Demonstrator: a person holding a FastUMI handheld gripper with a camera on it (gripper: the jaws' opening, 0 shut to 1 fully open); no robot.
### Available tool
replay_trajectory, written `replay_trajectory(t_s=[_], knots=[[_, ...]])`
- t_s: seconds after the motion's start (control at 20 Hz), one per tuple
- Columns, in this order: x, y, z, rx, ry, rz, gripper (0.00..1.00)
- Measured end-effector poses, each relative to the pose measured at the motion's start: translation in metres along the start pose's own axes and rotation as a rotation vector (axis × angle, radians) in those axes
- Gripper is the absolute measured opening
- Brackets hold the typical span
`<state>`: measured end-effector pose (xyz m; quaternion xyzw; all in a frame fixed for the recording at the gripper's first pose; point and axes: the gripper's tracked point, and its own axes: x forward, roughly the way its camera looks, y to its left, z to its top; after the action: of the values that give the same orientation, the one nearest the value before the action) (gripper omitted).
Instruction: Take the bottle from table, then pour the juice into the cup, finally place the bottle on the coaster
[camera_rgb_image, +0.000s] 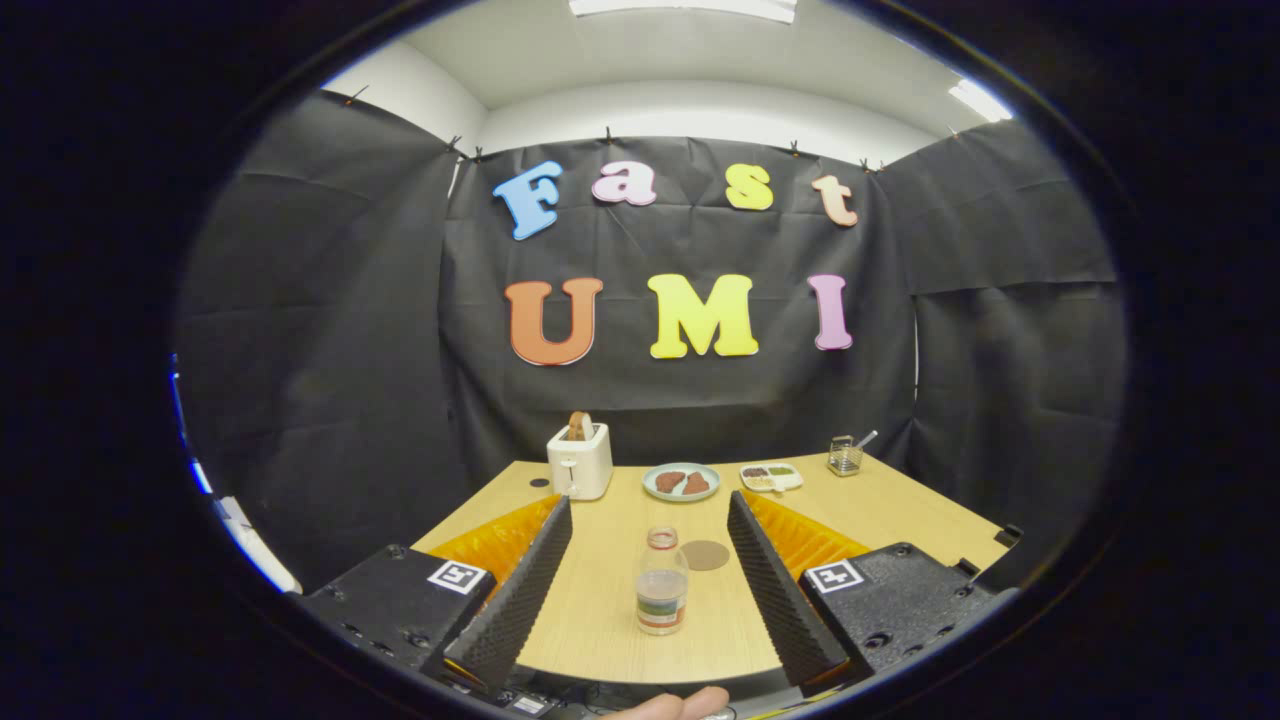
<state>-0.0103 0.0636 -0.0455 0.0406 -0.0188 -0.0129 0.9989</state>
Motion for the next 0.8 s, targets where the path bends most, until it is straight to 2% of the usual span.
replay_trajectory(t_s=[0.15, 0.35, 0.8], knots=[[0.012, 0.000, -0.019, 0.022, -0.002, 0.006, 1.00], [0.025, -0.013, -0.047, 0.012, 0.005, -0.033, 1.00], [0.044, -0.008, -0.096, 0.047, -0.007, 0.007, 1.00]])
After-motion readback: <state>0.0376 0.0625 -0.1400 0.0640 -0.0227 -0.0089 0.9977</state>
